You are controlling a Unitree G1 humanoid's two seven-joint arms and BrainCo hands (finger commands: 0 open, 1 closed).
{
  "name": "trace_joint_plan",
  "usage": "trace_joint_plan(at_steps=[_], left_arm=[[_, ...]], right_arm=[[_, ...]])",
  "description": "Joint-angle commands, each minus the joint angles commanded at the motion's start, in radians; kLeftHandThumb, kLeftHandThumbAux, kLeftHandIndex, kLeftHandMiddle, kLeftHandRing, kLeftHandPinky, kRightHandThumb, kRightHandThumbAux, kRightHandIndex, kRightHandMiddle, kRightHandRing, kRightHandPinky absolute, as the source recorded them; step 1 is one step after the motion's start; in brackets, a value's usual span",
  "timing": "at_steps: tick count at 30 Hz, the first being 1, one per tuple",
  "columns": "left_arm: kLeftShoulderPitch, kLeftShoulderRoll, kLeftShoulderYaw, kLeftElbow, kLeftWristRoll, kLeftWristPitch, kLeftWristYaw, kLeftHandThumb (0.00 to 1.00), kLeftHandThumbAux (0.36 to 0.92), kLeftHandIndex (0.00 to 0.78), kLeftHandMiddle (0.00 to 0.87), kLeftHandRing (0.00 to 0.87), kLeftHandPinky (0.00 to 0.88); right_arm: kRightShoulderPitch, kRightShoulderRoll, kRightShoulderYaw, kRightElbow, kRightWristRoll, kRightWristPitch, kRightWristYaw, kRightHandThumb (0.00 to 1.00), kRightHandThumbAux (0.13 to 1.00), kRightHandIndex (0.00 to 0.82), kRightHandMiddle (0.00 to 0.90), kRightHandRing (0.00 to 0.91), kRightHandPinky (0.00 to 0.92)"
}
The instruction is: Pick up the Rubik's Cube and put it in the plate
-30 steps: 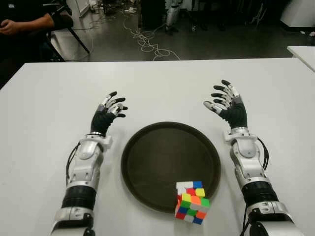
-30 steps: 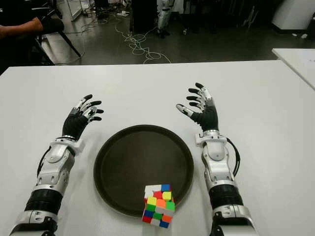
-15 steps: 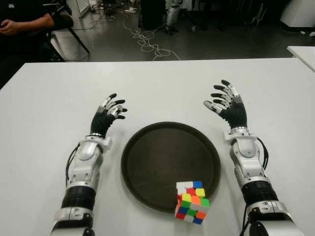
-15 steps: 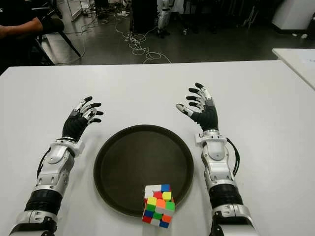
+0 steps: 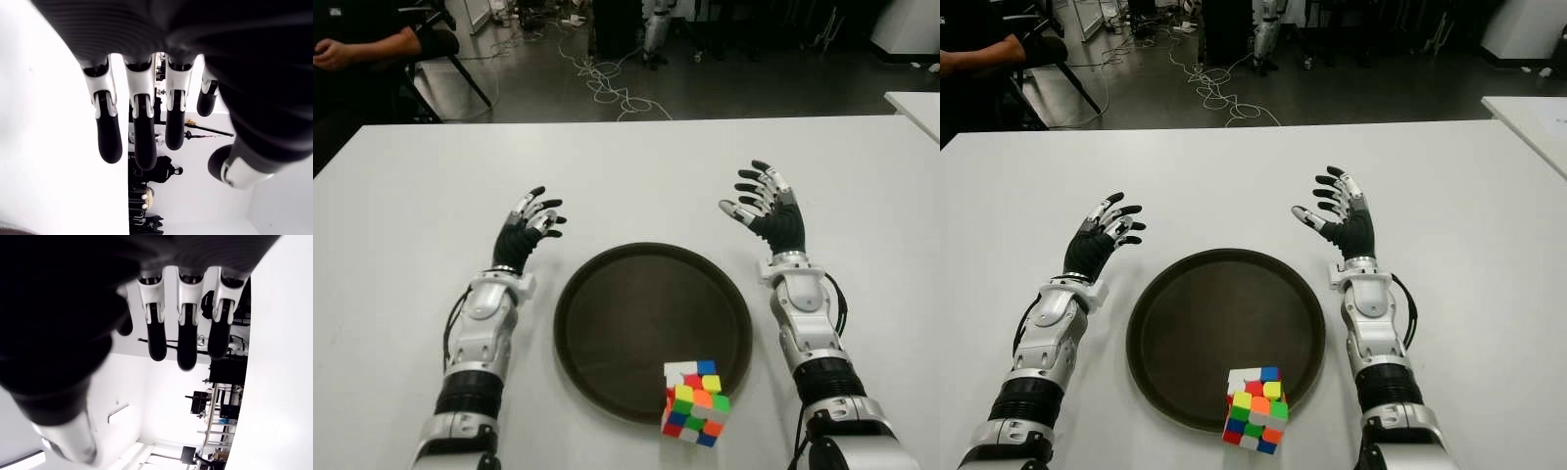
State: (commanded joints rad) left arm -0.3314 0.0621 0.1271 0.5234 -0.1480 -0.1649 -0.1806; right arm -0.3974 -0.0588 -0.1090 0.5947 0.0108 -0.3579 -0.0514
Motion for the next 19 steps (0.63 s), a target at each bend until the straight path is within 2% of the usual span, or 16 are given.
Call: trace_joint_plan(at_steps=[3, 6, 11, 19], left_arm=[[-0.001, -0.002, 0.003, 0.005, -0.003, -0.007, 0.001, 0.647, 0.626, 0.117, 0.273, 0.346, 0.410], [-0.002, -0.004, 0.006, 0.012, -0.002, -0.015, 0.003, 0.653, 0.628, 0.119, 0.276, 0.340, 0.411], [-0.006, -0.006, 0.009, 0.026, 0.005, -0.033, 0.014, 0.664, 0.632, 0.120, 0.277, 0.331, 0.407], [-0.011, -0.007, 0.009, 0.059, 0.015, -0.095, 0.019, 0.719, 0.626, 0.130, 0.280, 0.319, 0.380]], right_arm=[[-0.002, 0.003, -0.006, -0.013, 0.004, 0.033, -0.014, 0.105, 0.872, 0.231, 0.254, 0.218, 0.143], [-0.003, 0.011, -0.014, -0.029, 0.015, 0.067, -0.025, 0.109, 0.884, 0.236, 0.255, 0.214, 0.144], [-0.004, 0.022, -0.029, -0.052, 0.035, 0.101, -0.034, 0.114, 0.880, 0.241, 0.264, 0.236, 0.205], [0.007, 0.035, -0.041, -0.084, 0.058, 0.095, -0.039, 0.102, 0.856, 0.245, 0.294, 0.284, 0.292]])
